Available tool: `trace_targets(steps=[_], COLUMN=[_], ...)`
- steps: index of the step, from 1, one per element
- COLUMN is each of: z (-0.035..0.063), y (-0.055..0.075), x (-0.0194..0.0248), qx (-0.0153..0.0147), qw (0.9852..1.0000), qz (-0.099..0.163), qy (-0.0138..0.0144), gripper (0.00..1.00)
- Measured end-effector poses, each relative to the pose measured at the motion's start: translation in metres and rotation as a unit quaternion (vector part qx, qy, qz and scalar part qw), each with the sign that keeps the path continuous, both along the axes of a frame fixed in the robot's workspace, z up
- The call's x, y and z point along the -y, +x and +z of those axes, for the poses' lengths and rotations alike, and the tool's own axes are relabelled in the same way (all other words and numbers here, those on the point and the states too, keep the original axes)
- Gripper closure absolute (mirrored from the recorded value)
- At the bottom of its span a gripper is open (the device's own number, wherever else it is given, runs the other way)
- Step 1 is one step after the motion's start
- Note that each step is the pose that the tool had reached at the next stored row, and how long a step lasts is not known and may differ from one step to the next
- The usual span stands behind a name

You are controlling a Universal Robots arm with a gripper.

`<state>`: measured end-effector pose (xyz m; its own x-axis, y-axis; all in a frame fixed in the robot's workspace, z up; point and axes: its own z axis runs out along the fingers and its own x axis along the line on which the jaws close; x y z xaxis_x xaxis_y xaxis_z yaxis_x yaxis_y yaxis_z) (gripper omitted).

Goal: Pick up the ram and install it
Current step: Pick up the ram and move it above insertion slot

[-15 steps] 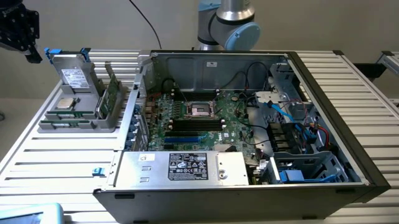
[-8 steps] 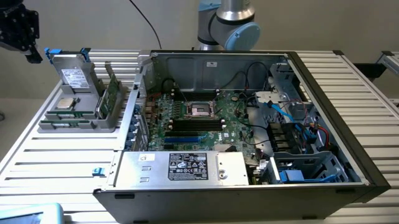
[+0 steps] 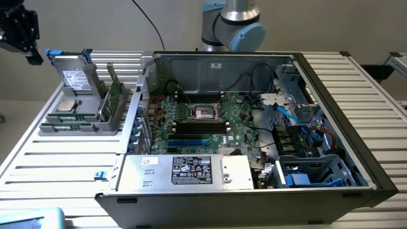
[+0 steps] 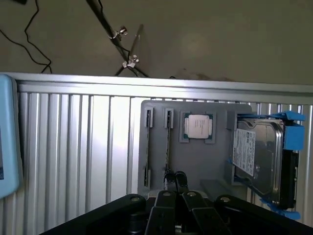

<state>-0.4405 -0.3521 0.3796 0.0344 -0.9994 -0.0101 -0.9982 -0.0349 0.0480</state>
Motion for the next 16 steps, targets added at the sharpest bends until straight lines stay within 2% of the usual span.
trace_targets(steps=[2, 5, 8, 9, 16], z=[0.0000, -0.0005, -0.0038, -0.0055, -0.0181], y=[0.000, 0.001, 0.003, 0.003, 0.007], x=[0.0001, 0.0007, 0.0009, 0.0009, 0.0015], qx=[0.0000, 0.0000, 0.0001, 0.0002, 0.0002], qw=[1.0000, 1.0000, 1.0000, 1.0000, 1.0000], qz=[0.000, 0.001, 0.000, 0.000, 0.000], qy=[0.0000, -0.0001, -0.0015, -0.0019, -0.0023], gripper=[0.88, 0.69, 0.64, 0.57, 0.57])
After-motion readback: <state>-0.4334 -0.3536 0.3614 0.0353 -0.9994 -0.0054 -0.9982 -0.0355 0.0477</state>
